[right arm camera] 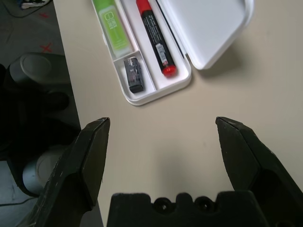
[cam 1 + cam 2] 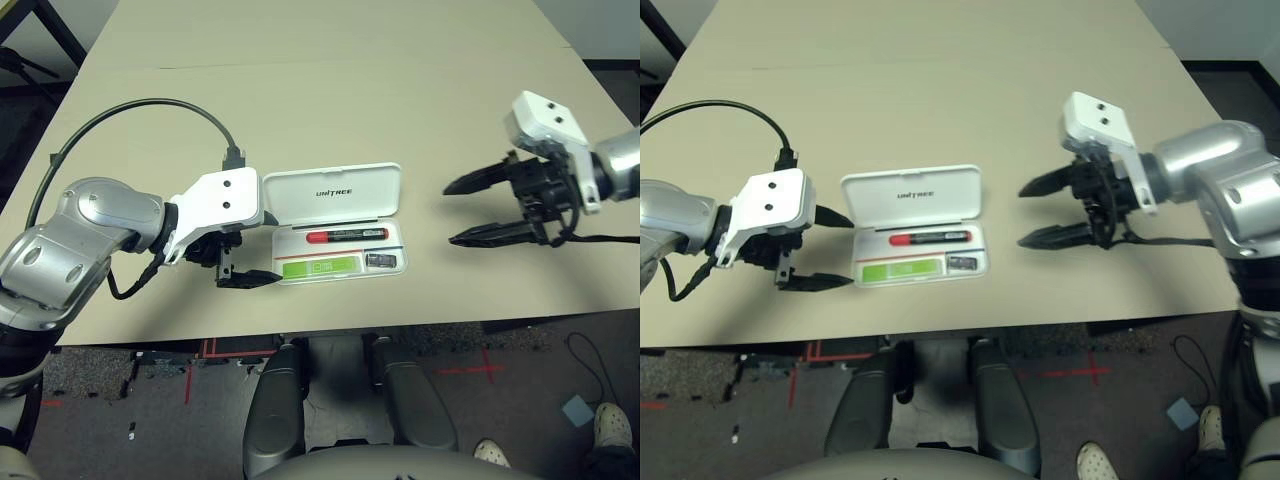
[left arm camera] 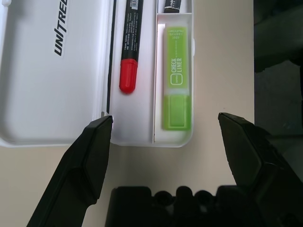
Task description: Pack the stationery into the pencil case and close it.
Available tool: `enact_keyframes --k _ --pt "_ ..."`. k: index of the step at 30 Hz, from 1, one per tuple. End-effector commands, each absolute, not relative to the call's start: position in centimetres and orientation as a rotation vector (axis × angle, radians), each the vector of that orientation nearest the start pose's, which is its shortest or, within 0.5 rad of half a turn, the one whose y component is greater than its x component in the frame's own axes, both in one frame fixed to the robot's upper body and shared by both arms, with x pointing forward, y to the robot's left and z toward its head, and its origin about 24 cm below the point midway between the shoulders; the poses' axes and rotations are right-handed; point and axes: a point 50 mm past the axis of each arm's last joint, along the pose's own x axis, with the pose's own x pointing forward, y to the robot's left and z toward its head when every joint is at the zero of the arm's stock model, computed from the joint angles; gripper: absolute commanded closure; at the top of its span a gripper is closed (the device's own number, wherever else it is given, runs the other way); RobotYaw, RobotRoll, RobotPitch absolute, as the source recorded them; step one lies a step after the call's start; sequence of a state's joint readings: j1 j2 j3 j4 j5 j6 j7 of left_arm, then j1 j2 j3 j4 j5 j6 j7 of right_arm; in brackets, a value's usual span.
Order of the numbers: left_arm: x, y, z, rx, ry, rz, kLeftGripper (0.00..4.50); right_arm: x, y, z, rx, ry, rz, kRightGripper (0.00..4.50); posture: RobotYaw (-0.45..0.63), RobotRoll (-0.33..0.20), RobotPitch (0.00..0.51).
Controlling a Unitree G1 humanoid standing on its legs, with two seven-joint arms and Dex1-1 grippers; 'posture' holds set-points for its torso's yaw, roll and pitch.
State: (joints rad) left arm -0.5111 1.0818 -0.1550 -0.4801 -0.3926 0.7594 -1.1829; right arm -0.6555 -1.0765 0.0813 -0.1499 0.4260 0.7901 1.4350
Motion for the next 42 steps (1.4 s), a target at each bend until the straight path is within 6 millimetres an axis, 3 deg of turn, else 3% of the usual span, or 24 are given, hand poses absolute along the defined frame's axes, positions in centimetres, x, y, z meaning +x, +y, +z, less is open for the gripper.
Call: enact_keyframes --k 1,14,18,27,36,42 --pt "24.6 18.9 20.9 0.755 0.437 -1.211 0.00 26.0 -22.7 24.0 -0.495 0.478 1.242 0.07 -0.02 0.000 0.242" --pt "25.2 19.7 20.3 0.714 0.449 -1.129 0.00 25.9 -23.3 23.5 -0.448 0.481 1.173 0.07 -0.02 0.000 0.240" --pt "25.8 21.3 19.9 0.699 0.471 -1.047 0.95 26.1 -23.1 23.4 -0.447 0.481 1.176 0.00 -0.01 0.000 0.239" --pt "28.9 23.8 18.7 0.646 0.409 -0.836 4.48 26.2 -22.8 23.5 -0.452 0.472 1.184 0.00 -0.01 0.000 0.229" --pt "32.5 22.7 18.3 0.539 0.304 -0.713 4.48 26.1 -22.7 23.5 -0.459 0.468 1.189 0.00 -0.03 0.000 0.223" --pt "33.4 21.2 18.7 0.498 0.258 -0.754 4.48 26.1 -22.7 23.5 -0.463 0.472 1.182 0.00 -0.05 0.000 0.222"
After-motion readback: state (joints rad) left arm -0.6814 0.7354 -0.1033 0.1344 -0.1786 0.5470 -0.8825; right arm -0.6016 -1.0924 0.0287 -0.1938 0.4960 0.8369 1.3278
